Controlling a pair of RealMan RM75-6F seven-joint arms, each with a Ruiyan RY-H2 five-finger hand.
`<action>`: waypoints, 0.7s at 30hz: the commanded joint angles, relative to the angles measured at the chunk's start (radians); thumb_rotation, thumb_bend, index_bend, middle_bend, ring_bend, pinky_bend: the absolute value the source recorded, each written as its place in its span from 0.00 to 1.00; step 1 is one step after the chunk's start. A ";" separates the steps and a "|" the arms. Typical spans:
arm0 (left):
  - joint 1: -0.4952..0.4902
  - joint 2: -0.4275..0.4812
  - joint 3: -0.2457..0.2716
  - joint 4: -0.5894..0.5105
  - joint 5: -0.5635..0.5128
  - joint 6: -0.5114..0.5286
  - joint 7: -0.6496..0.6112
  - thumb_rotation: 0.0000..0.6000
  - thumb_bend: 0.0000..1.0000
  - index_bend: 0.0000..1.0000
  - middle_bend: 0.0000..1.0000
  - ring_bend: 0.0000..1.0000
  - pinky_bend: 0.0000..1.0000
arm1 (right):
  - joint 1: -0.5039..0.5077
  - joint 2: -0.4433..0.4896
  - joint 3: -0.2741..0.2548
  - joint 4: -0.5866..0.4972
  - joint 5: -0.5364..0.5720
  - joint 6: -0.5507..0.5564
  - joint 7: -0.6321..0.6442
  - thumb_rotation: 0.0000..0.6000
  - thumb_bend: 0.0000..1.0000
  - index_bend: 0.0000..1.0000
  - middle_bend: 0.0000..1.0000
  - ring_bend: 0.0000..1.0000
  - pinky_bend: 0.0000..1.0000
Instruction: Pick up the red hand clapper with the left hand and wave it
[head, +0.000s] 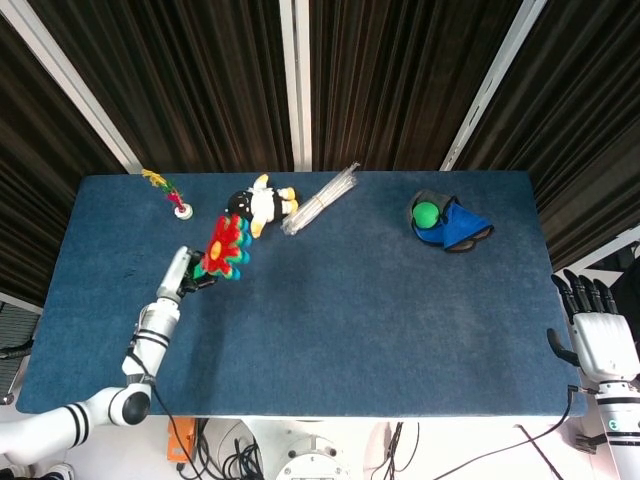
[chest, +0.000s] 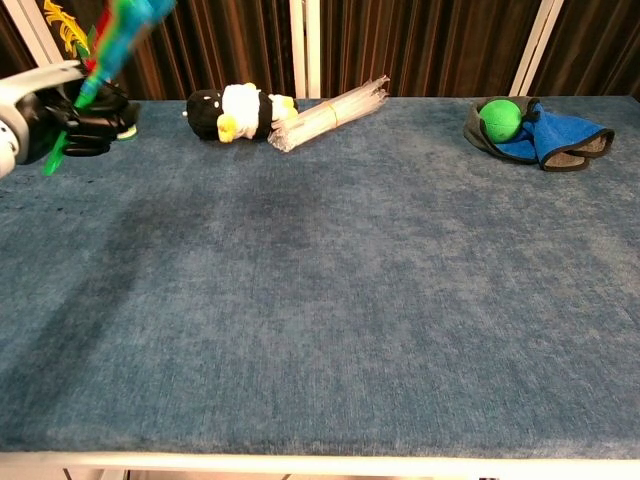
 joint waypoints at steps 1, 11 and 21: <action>0.034 0.094 -0.141 -0.157 -0.251 -0.150 -0.135 1.00 0.60 1.00 1.00 1.00 1.00 | 0.000 -0.001 0.000 -0.001 0.002 -0.002 -0.002 1.00 0.32 0.00 0.00 0.00 0.00; 0.003 0.032 0.027 -0.058 0.086 -0.007 0.191 1.00 0.61 1.00 1.00 1.00 1.00 | 0.001 -0.001 0.000 -0.007 0.004 -0.003 -0.011 1.00 0.32 0.00 0.00 0.00 0.00; -0.080 0.019 0.232 0.103 0.379 -0.037 0.606 1.00 0.61 1.00 1.00 1.00 1.00 | -0.002 -0.001 -0.001 0.000 0.003 0.001 0.003 1.00 0.32 0.00 0.00 0.00 0.00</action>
